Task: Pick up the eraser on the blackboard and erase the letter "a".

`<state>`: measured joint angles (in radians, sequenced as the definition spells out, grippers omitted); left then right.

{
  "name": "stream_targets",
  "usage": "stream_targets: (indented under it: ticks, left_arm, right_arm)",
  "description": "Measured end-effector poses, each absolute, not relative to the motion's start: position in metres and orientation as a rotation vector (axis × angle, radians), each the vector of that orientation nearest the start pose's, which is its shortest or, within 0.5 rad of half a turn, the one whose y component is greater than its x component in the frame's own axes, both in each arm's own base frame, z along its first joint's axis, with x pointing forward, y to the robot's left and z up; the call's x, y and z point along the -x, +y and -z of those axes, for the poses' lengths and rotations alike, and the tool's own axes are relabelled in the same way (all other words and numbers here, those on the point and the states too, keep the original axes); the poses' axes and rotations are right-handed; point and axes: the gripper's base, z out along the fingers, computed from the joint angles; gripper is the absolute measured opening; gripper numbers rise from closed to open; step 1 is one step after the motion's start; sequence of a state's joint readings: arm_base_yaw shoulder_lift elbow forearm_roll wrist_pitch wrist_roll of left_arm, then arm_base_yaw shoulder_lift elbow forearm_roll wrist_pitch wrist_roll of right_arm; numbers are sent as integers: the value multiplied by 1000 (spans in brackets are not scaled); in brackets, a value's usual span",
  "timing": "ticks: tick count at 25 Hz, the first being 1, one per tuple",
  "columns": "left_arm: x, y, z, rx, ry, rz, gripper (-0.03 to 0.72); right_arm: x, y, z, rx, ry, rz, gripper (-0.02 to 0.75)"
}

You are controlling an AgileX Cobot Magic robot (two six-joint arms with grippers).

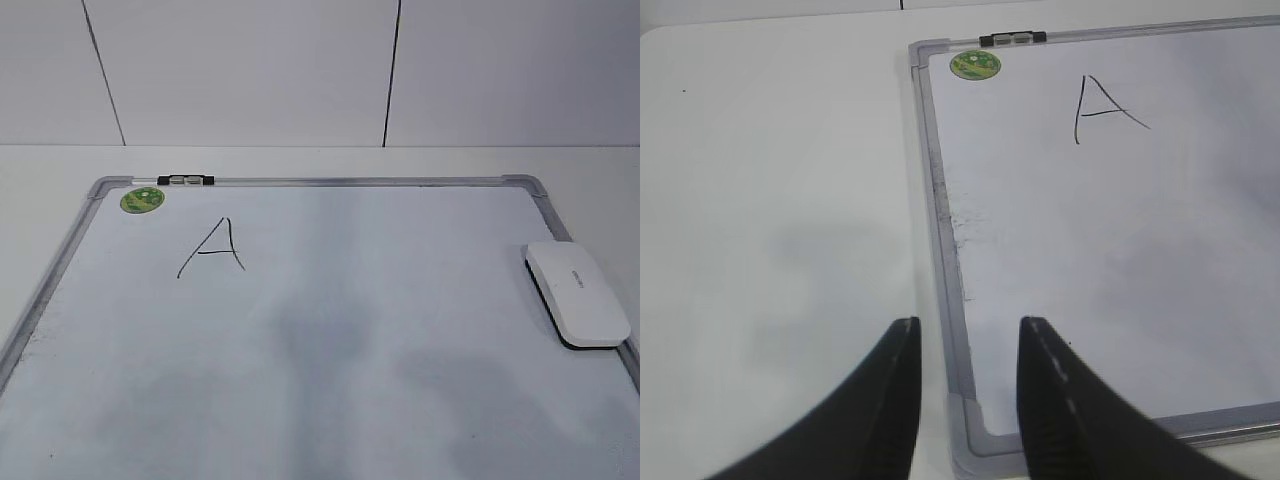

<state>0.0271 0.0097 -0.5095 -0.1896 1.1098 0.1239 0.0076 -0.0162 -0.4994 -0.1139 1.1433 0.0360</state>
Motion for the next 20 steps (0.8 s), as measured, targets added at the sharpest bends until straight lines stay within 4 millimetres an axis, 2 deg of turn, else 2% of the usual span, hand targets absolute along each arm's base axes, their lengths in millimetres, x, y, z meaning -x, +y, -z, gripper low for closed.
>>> stream_targets:
  ticks: [20]
  left_arm:
    - [8,-15,-277,-150,2077,157,245]
  right_arm:
    - [11,-9,-271,-46,2107,115,593]
